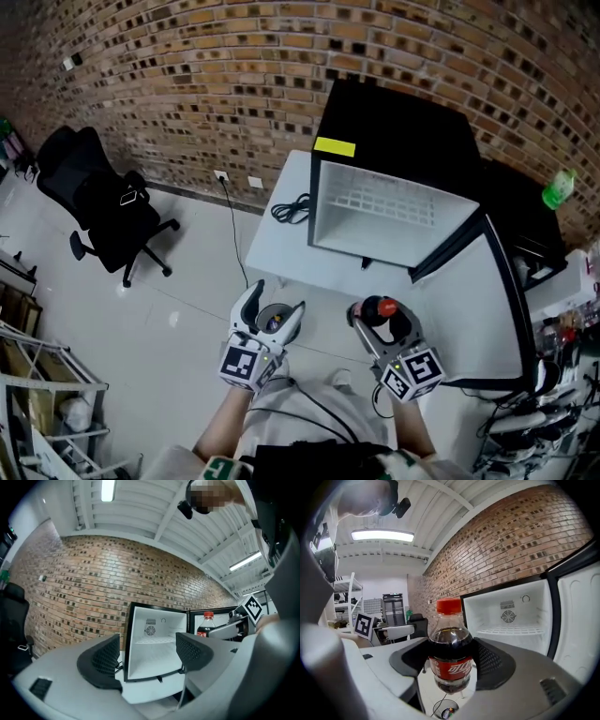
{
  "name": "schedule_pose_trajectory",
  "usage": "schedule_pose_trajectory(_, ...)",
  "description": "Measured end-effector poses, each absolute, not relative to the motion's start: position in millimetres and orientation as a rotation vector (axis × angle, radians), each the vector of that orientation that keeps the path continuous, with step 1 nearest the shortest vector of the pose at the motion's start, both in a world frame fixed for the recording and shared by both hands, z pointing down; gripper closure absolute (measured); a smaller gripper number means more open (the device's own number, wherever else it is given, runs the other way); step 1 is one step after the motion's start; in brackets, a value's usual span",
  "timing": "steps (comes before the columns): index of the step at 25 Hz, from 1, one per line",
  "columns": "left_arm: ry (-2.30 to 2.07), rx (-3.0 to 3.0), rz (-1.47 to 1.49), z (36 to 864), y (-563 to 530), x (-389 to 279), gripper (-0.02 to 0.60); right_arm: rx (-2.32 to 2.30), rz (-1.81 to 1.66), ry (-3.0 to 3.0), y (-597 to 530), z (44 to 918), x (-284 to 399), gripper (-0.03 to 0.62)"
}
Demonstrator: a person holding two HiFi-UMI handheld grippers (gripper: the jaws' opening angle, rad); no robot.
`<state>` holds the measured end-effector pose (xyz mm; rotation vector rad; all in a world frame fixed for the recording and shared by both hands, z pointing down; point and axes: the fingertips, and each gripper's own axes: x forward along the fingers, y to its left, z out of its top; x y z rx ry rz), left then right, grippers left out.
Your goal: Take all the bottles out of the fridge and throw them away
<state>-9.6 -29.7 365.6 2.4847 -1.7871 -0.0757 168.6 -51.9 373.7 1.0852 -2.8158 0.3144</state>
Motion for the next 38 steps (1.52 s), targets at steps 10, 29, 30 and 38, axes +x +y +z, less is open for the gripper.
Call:
schedule_pose_trajectory(10,-1.973,2.297,-0.013,391.8,0.9,-71.3,0.216,0.692,0.381,-2.85,-47.8,404.2,74.4,0.284)
schedule_pose_trajectory(29,-2.012,1.997,0.052,491.0,36.2,-147.4,0.216,0.328,0.429,-2.561,-19.4,606.8,-46.1,0.284)
schedule_pose_trajectory(30,-2.009,1.983,0.05,498.4,35.9,-151.7,0.216,0.323,0.437,-2.535,-17.5,625.5,-48.7,0.284)
schedule_pose_trajectory(38,-1.953,1.945,0.071,584.7,18.6,-184.5,0.216,0.259,0.463,-2.324,-13.7,808.4,-72.6,0.286)
